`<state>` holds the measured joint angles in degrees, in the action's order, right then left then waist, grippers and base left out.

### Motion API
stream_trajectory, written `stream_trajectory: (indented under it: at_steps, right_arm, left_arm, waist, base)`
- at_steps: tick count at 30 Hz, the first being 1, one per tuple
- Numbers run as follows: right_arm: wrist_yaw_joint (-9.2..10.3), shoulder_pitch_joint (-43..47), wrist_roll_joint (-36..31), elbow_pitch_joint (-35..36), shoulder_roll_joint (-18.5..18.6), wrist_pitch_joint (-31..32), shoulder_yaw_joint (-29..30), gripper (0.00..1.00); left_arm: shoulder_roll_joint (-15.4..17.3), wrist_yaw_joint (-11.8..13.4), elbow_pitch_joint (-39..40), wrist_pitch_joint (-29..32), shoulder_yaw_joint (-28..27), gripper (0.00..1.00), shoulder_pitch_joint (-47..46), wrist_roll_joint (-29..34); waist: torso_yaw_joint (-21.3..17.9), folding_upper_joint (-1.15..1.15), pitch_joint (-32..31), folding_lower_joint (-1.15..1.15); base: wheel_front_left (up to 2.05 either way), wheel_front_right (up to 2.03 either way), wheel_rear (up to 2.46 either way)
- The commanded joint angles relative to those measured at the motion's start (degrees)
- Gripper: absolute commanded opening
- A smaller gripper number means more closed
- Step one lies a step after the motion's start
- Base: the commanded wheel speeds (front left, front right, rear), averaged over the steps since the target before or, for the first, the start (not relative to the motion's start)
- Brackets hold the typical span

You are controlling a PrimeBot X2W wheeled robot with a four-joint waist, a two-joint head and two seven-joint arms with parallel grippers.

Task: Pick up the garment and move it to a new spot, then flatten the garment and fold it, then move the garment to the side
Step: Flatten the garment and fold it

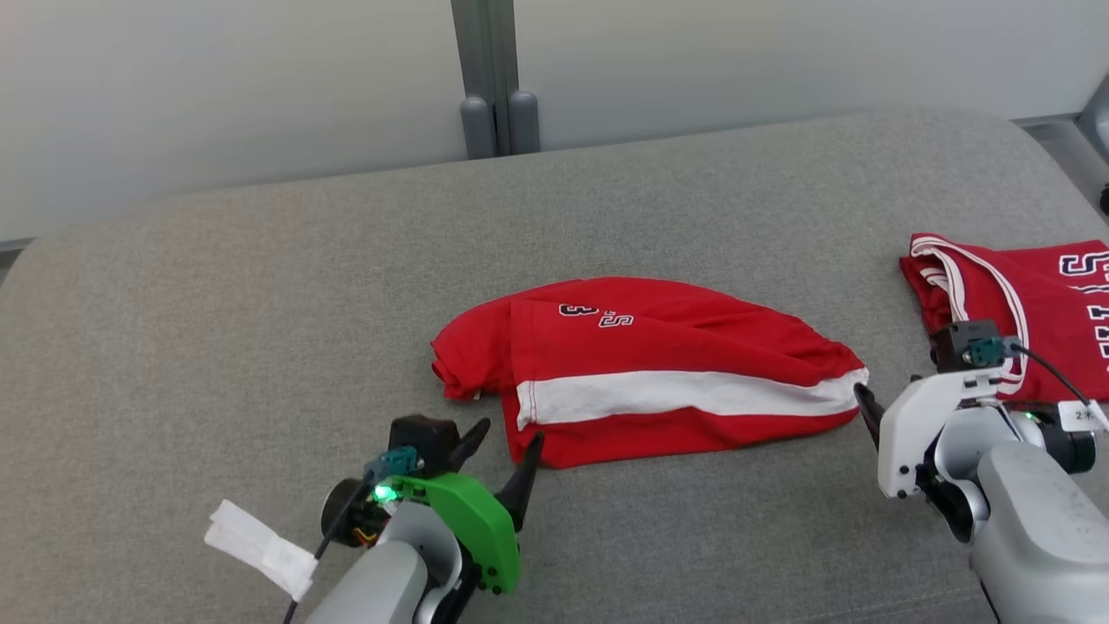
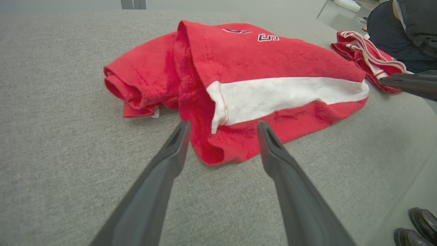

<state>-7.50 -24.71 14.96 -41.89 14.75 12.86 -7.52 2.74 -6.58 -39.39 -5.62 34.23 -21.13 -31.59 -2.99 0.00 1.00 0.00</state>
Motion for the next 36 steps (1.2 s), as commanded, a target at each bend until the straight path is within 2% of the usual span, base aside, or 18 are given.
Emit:
stream_trajectory:
  at_steps: [1,9,23,24,26,27,28,29,30,31,32,33,34,36]
  right_arm:
    - [0.01,-1.8,1.2,-0.9,0.4,-0.4,-0.6,1.0]
    - [0.01,-8.1,4.2,-8.1,0.5,-1.5,-5.4,1.0]
    - [0.01,-14.2,11.6,-14.7,1.3,-2.1,-12.9,1.0]
    - [0.01,-14.4,12.1,-14.9,1.2,-1.9,-13.5,1.0]
    - [0.0,-14.6,13.0,-15.3,1.5,-2.2,-14.4,1.0]
    - [0.0,-14.6,13.5,-15.5,1.4,-2.2,-14.8,1.0]
    - [0.0,-14.6,14.1,-15.7,1.5,-2.3,-15.3,1.0]
    - [0.0,-14.6,14.5,-15.8,1.5,-2.4,-15.6,1.0]
    - [0.0,-14.5,15.0,-16.0,1.6,-2.5,-16.2,0.94]
    - [0.0,-14.5,15.3,-16.1,1.7,-2.5,-16.6,0.8]
    - [0.0,-14.5,15.6,-16.1,1.7,-2.6,-17.1,0.4]
    - [0.0,-14.4,15.8,-16.0,1.9,-2.8,-17.7,0.16]
    - [0.0,-14.3,16.2,-15.9,2.1,-3.0,-18.3,0.0]
    - [0.04,-13.9,16.9,-15.4,2.4,-3.8,-19.2,0.0]
  left_arm:
    - [0.3,0.6,-0.8,0.4,0.5,1.0,-2.0,-0.5]
    - [0.3,2.9,-3.7,1.6,3.2,1.0,-8.0,-3.8]
    - [0.3,4.3,-3.1,1.2,9.0,1.0,-11.5,-8.1]
    - [0.3,4.5,-3.1,0.9,9.2,0.98,-11.6,-8.3]
    - [0.3,4.5,-3.0,0.5,9.5,0.86,-11.7,-8.8]
    - [0.3,4.4,-2.9,0.5,9.7,0.78,-11.9,-9.0]
    - [0.3,4.3,-2.7,0.3,10.0,0.58,-12.0,-9.1]
    - [0.3,4.2,-2.6,0.1,10.1,0.51,-12.1,-9.3]
    - [0.3,4.3,-2.5,0.0,10.4,0.44,-12.1,-9.5]
    - [0.3,4.3,-2.4,0.0,10.7,0.36,-12.0,-9.6]
    - [0.3,4.2,-2.3,-0.2,10.8,0.22,-11.9,-10.0]
    - [0.3,4.2,-2.2,-0.3,10.9,0.09,-11.8,-10.1]
    - [0.3,4.3,-2.0,-0.7,11.0,0.0,-11.8,-10.1]
    - [0.3,4.2,-1.7,-1.6,11.1,0.0,-11.9,-10.5]
  waist:
    - [-1.1,0.0,2.3,0.0]
    - [-0.9,0.0,6.0,0.0]
    - [0.9,0.0,9.6,0.0]
    - [1.0,0.0,9.7,0.0]
    - [1.0,0.0,9.9,0.0]
    - [1.0,0.0,10.0,0.0]
    - [1.0,0.0,10.0,0.0]
    - [1.0,0.0,10.1,0.0]
    - [1.0,0.0,10.1,0.0]
    - [1.0,0.0,10.1,0.0]
    - [1.0,0.0,10.1,0.0]
    - [1.0,0.0,10.0,0.0]
    - [0.9,0.0,9.9,0.0]
    - [0.9,0.0,9.6,0.0]
  base:
    - [0.0,0.0,0.0]
    - [0.0,0.0,0.0]
    - [0.0,0.0,0.0]
    - [0.0,0.0,0.0]
    - [0.0,0.0,0.0]
    - [0.0,0.0,0.0]
    - [0.0,0.0,0.0]
    - [0.0,0.0,0.0]
    - [0.0,0.0,0.0]
    - [0.0,0.0,0.0]
    - [0.0,0.0,0.0]
    - [0.0,0.0,0.0]
    - [0.0,0.0,0.0]
    - [0.0,0.0,0.0]
